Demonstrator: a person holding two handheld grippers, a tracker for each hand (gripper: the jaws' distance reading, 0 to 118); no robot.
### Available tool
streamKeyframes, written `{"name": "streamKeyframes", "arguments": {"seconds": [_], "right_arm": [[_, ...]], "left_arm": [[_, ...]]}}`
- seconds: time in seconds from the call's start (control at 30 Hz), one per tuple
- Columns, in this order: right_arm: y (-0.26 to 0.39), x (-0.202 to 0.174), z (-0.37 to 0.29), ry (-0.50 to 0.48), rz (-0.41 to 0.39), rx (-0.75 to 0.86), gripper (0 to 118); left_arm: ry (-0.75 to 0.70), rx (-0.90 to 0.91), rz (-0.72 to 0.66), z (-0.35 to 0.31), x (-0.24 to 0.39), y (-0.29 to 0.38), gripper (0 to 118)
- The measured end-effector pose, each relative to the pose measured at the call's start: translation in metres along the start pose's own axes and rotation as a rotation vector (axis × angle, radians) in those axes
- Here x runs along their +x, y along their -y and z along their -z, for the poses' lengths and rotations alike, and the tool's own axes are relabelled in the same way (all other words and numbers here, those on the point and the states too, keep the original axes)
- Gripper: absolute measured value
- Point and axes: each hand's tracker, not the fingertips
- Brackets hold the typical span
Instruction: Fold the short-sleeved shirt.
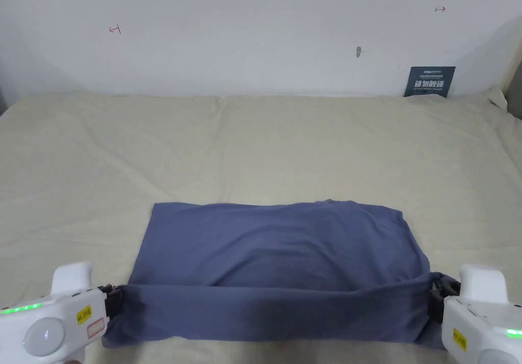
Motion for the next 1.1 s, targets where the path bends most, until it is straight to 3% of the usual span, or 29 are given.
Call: {"name": "streamKeyframes", "arguments": {"seconds": [0.23,0.47,0.5,0.53,0.6,0.67,0.7,0.73,0.93,1.1], "right_arm": [[-0.017,-0.001,0.087,0.018,0.045,-0.135,3],[0.002,0.003,0.146,0.068,0.084,-0.311,7],[0.005,0.003,0.148,0.069,0.088,-0.318,15],[0.007,0.005,0.149,0.073,0.092,-0.318,33],[0.008,0.007,0.142,0.088,0.097,-0.310,37],[0.003,0.011,0.130,0.078,0.110,-0.278,59],[-0.002,0.012,0.121,0.068,0.118,-0.237,69],[-0.007,0.013,0.108,0.049,0.121,-0.193,78],[-0.047,0.006,0.007,-0.037,0.099,0.096,79],[-0.066,-0.002,-0.073,-0.047,0.023,0.324,79]], "left_arm": [[-0.040,-0.094,0.031,0.086,0.010,-0.042,3],[-0.084,-0.280,0.055,0.157,0.012,-0.036,3],[-0.080,-0.269,0.052,0.159,0.013,-0.033,6],[-0.081,-0.252,0.051,0.156,0.014,-0.033,16],[-0.080,-0.238,0.043,0.146,0.017,-0.036,21],[-0.059,-0.247,0.030,0.134,0.021,-0.041,66],[-0.053,-0.235,0.026,0.125,0.024,-0.042,84],[-0.029,-0.177,0.023,0.111,0.025,-0.044,90],[0.031,0.077,0.035,0.018,0.047,-0.056,90],[0.086,0.296,0.094,-0.062,0.067,-0.057,90]]}}
